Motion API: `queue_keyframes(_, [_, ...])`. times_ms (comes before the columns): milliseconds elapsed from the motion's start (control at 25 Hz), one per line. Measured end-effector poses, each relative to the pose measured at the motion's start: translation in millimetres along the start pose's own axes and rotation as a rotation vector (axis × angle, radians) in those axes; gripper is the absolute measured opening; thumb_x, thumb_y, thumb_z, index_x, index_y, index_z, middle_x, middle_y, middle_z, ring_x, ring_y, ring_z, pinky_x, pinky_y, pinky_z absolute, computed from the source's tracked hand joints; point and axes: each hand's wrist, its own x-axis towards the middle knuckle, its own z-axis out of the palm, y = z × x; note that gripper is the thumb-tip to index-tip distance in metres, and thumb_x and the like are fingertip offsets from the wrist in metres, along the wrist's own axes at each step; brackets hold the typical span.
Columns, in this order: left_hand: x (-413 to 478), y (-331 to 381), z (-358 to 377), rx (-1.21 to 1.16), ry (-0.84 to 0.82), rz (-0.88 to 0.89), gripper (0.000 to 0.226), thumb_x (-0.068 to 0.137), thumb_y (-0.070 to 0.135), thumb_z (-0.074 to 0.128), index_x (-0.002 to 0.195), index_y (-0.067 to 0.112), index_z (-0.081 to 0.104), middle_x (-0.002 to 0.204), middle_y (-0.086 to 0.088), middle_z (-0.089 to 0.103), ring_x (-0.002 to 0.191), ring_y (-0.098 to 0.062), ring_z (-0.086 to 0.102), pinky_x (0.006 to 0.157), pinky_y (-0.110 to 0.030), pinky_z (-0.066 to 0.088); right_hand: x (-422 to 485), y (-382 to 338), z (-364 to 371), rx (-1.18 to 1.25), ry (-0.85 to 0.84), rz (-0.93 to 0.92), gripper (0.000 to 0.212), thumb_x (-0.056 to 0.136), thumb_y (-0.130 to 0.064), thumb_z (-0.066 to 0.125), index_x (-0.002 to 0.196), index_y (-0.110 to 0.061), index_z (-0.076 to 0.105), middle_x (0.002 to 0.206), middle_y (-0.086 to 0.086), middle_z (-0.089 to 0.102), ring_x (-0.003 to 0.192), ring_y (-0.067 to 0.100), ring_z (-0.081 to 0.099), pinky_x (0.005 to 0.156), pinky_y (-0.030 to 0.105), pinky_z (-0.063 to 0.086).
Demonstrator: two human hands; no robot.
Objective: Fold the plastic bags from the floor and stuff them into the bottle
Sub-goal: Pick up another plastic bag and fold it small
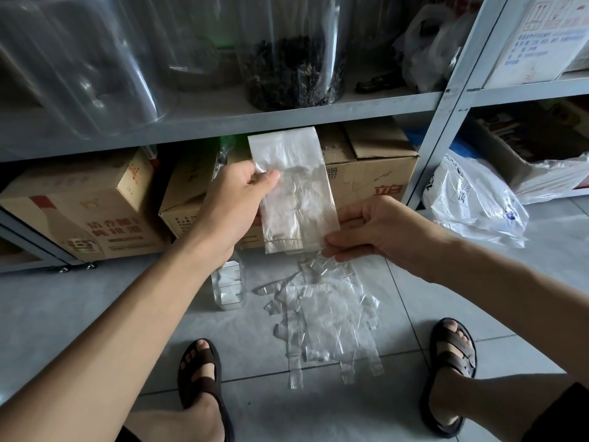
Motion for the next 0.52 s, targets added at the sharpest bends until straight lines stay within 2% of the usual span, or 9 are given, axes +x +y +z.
queue_keyframes(120, [4.0, -3.3, -2.5, -0.008, 0.003, -0.003, 0.035, 0.100, 0.028, 0.058, 0.072, 0.008, 0.051, 0.070, -0.005, 0.044, 0.067, -0.016, 0.041, 0.066, -0.032, 0.033, -1.3, -1.8, -2.1, -0.013, -0.023, 0.018, 0.026, 0.080, -0.001, 0.072, 0.105, 0.002, 0.071, 0.097, 0.016, 0.076, 0.089, 0.024, 0.075, 0.077, 0.026, 0.061])
queue_keyframes(240, [4.7, -7.0, -0.7, 0.028, -0.015, 0.014, 0.040, 0.100, 0.030, 0.059, 0.083, -0.006, 0.057, 0.072, -0.007, 0.047, 0.067, -0.016, 0.044, 0.067, -0.030, 0.035, 0.5, -2.5, -1.8, -0.015, -0.008, -0.018, 0.025, 0.085, -0.007, 0.070, 0.109, -0.001, 0.072, 0.105, 0.011, 0.076, 0.098, 0.023, 0.073, 0.082, 0.027, 0.060])
queue_keyframes(360, [0.3, -3.9, 3.8, 0.006, -0.109, 0.019, 0.030, 0.099, 0.028, 0.060, 0.080, 0.005, 0.064, 0.067, 0.006, 0.059, 0.062, -0.004, 0.051, 0.065, -0.019, 0.040, 2.8, -2.6, 0.3, 0.099, 0.093, -0.084, 0.015, 0.089, -0.010, 0.066, 0.099, -0.001, 0.074, 0.096, 0.010, 0.077, 0.086, 0.017, 0.074, 0.074, 0.024, 0.058])
queue_keyframes(440, [-1.8, -3.1, 6.6, -0.035, -0.161, 0.009, 0.026, 0.099, 0.027, 0.060, 0.078, 0.014, 0.066, 0.069, 0.009, 0.065, 0.066, -0.002, 0.057, 0.073, -0.024, 0.044, 3.6, -2.7, 1.4, 0.099, 0.136, -0.097, 0.013, 0.090, -0.008, 0.066, 0.094, 0.000, 0.074, 0.091, 0.012, 0.076, 0.078, 0.017, 0.073, 0.070, 0.023, 0.057])
queue_keyframes(520, [-2.3, -3.5, 6.9, -0.091, -0.203, -0.013, 0.025, 0.098, 0.028, 0.062, 0.076, 0.015, 0.064, 0.071, 0.006, 0.066, 0.071, -0.007, 0.061, 0.079, -0.033, 0.046, 4.4, -2.6, 1.6, 0.085, 0.157, -0.103, 0.013, 0.089, -0.007, 0.067, 0.093, 0.002, 0.074, 0.090, 0.015, 0.076, 0.075, 0.018, 0.072, 0.070, 0.025, 0.058])
